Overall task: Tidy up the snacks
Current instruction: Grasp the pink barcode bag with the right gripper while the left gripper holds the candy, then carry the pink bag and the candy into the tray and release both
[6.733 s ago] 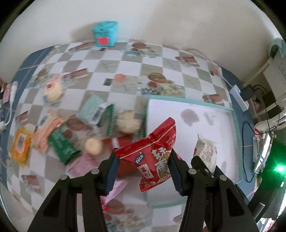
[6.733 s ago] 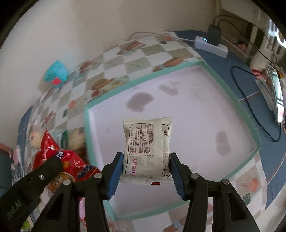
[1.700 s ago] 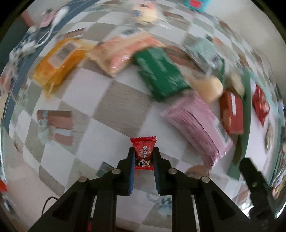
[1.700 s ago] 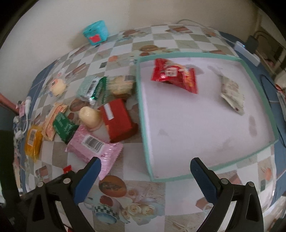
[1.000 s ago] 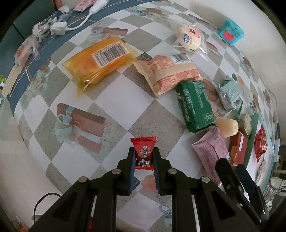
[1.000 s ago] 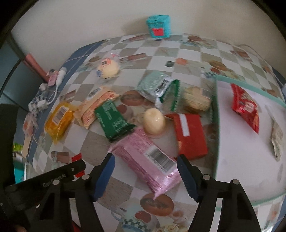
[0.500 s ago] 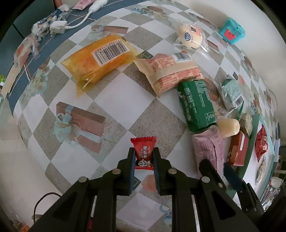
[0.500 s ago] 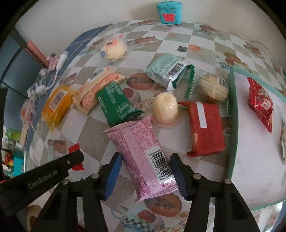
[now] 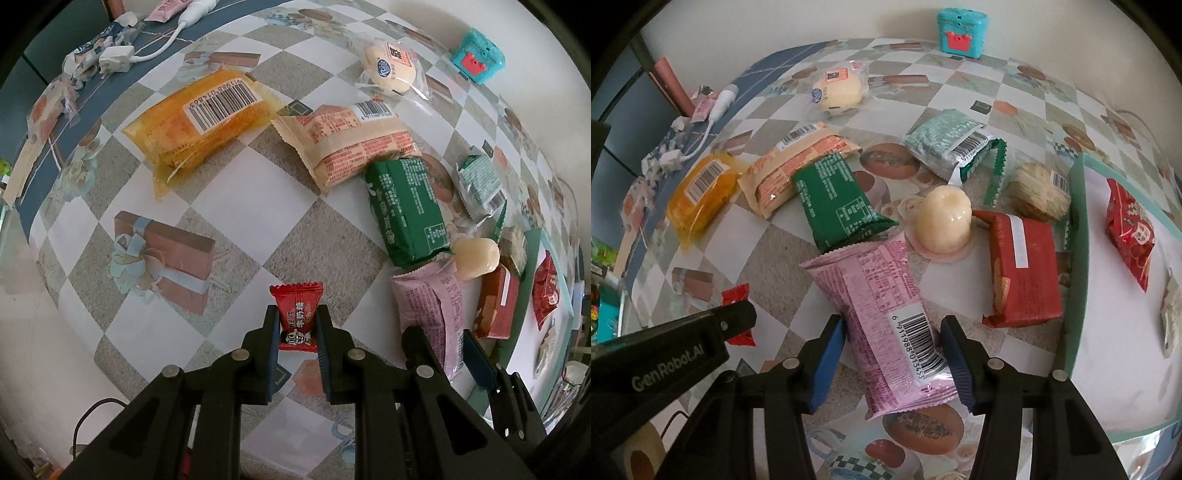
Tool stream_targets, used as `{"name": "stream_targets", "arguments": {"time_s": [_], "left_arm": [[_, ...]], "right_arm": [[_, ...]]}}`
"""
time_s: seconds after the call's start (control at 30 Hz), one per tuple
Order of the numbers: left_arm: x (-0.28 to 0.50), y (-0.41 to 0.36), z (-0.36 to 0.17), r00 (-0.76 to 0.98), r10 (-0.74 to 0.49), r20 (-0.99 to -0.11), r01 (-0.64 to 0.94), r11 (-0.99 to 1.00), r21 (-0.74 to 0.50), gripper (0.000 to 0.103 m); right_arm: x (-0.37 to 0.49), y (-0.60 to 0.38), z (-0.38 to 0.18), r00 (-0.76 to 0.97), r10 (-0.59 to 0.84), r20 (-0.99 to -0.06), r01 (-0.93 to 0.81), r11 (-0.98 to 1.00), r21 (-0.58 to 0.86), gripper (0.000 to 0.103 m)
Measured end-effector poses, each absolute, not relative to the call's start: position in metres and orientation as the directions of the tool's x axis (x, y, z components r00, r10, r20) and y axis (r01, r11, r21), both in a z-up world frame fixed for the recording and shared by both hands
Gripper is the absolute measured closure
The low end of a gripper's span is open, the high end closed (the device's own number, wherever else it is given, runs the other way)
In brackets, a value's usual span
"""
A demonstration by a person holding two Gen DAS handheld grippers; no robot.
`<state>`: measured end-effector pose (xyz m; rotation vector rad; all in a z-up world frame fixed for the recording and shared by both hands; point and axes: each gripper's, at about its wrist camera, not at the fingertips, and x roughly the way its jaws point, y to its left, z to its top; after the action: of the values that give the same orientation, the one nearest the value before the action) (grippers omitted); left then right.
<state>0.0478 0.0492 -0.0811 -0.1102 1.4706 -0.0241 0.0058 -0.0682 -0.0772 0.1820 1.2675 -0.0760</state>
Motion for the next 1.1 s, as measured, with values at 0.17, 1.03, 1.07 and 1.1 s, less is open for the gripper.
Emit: {"name": "stream_targets", "arguments": {"time_s": [0.17, 1.03, 1.07, 1.1], "left_arm": [[0.048, 0.047, -0.082, 0.101, -0.078, -0.992, -0.051, 0.995, -0.084, 0.083], [0.042, 0.051, -0.066, 0.154, -0.079, -0.985, -0.057, 0.994, -0.089, 0.083], [0.04, 0.049, -0.066, 0.155, -0.08, -0.985, -0.049, 0.995, -0.088, 0.083], [0.039, 0.048, -0.065, 0.155, -0.081, -0.985, -0.041, 0.995, -0.088, 0.083]], "right_arm": [[0.005, -0.064, -0.079, 0.298, 0.026, -0.954, 0.14, 0.988, 0.07, 0.046], [-0.01, -0.093, -0.038, 0.36, 0.095, -0.928, 0.253, 0.948, 0.195, 0.059], [-0.013, -0.097, -0.032, 0.373, 0.083, -0.924, 0.267, 0.944, 0.193, 0.059], [-0.014, -0.1, -0.028, 0.382, 0.069, -0.921, 0.279, 0.942, 0.186, 0.059]]}}
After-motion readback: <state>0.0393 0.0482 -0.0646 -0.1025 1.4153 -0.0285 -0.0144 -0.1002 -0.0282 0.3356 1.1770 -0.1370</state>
